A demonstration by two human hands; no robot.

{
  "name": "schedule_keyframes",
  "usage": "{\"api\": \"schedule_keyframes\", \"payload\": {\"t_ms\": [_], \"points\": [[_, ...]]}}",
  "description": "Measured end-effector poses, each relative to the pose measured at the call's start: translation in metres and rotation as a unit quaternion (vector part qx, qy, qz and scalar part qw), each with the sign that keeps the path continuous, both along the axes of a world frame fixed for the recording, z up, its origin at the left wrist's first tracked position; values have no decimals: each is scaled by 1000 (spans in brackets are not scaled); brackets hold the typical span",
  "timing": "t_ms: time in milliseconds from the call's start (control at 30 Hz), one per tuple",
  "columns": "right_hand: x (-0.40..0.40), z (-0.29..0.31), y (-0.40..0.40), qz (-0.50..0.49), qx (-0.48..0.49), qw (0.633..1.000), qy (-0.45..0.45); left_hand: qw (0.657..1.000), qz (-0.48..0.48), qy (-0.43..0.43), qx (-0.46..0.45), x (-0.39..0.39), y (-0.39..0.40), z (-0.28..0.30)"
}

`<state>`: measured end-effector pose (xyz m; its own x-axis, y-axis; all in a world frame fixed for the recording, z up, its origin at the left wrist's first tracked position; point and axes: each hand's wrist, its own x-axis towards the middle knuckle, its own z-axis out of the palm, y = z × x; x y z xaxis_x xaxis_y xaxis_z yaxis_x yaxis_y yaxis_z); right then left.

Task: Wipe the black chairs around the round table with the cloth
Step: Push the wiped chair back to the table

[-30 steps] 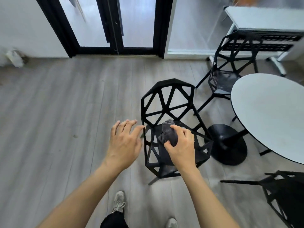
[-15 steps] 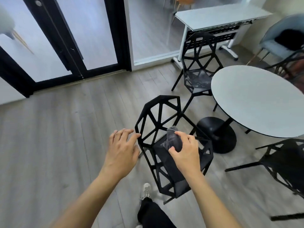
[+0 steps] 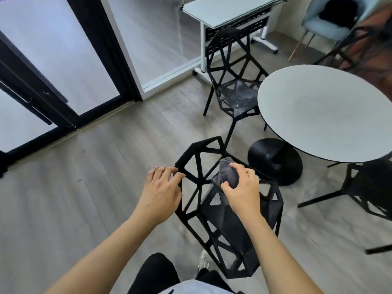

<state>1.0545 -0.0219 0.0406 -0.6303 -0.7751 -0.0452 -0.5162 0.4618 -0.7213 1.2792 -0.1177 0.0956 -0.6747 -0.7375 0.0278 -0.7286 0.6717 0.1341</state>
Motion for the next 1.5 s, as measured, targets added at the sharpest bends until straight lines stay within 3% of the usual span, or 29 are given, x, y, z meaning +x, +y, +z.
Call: {"api": "schedule_keyframes", "payload": {"t_ms": [233, 467, 633, 833, 900, 1033, 1200, 1300, 1500], "points": [[12, -24, -19, -105, 27, 994, -30, 986, -144, -81, 37, -28, -89, -28], [75, -65, -59, -252, 76, 962, -70, 937, -319, -131, 55, -49, -191, -70], [146, -69, -89, -364, 84, 923, -91, 875, -455, -154, 63, -52, -244, -102], [215, -65, -124, -414, 160, 888, -117, 764, -603, -231, 4, -74, -288, -133], [225, -67, -139, -412, 174, 885, -126, 744, -627, -227, -31, -91, -298, -141], [234, -82, -173, -418, 191, 876, -147, 739, -621, -247, -81, -123, -311, -155], [232, -100, -200, -406, 283, 861, -117, 671, -679, -244, -171, -138, -310, -170], [223, -104, -204, -407, 328, 849, -80, 680, -692, -195, -141, -135, -310, -176], [226, -121, -197, -357, 353, 865, 16, 707, -677, -172, -112, -120, -311, -181]]}}
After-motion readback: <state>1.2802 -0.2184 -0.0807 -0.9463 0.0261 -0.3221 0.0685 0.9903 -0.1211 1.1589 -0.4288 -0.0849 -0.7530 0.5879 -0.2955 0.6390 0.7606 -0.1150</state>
